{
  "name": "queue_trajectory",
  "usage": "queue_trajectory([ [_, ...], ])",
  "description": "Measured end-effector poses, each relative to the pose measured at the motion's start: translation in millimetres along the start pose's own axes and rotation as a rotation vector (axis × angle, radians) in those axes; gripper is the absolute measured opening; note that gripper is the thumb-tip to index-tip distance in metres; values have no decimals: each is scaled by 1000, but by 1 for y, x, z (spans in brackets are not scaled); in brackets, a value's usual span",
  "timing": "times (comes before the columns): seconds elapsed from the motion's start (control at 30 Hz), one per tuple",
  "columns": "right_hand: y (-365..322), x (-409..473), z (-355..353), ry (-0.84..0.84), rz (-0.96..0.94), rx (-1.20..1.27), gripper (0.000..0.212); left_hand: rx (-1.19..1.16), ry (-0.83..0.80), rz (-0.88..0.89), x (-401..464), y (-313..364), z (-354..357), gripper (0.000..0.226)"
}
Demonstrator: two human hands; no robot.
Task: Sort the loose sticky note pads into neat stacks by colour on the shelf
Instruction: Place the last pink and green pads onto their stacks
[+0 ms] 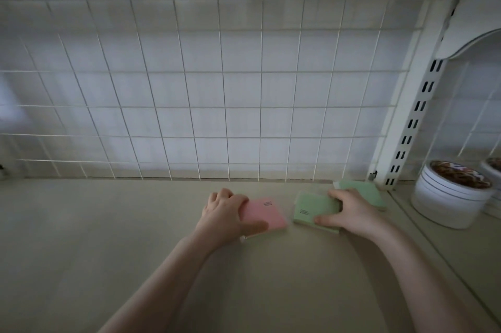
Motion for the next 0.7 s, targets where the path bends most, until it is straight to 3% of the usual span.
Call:
queue_trajectory([
  [0.2, 4, 2, -1, 49, -59, 87, 66, -50, 84, -43, -6, 2, -3, 69],
  [0.4, -4, -4, -3, 69, -167, 112, 59, -259, 159, 47, -15, 2, -13, 48],
  [0.53, -12, -10, -8, 154, -233, 176, 51, -499, 186, 72, -24, -5, -24, 38],
  [0.7, -23, -22, -2, 95, -286, 295, 32, -800, 198, -50, -45, -25, -30, 19],
])
Point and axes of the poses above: each hand's wrist, its own x-axis towards the middle knuckle, its own z-axis out of the palm, y = z × x, the point moved 1 cm from there along x, towards the middle knuckle, and after that the axes turned 4 degrees about -y, right-handed, at the moved point
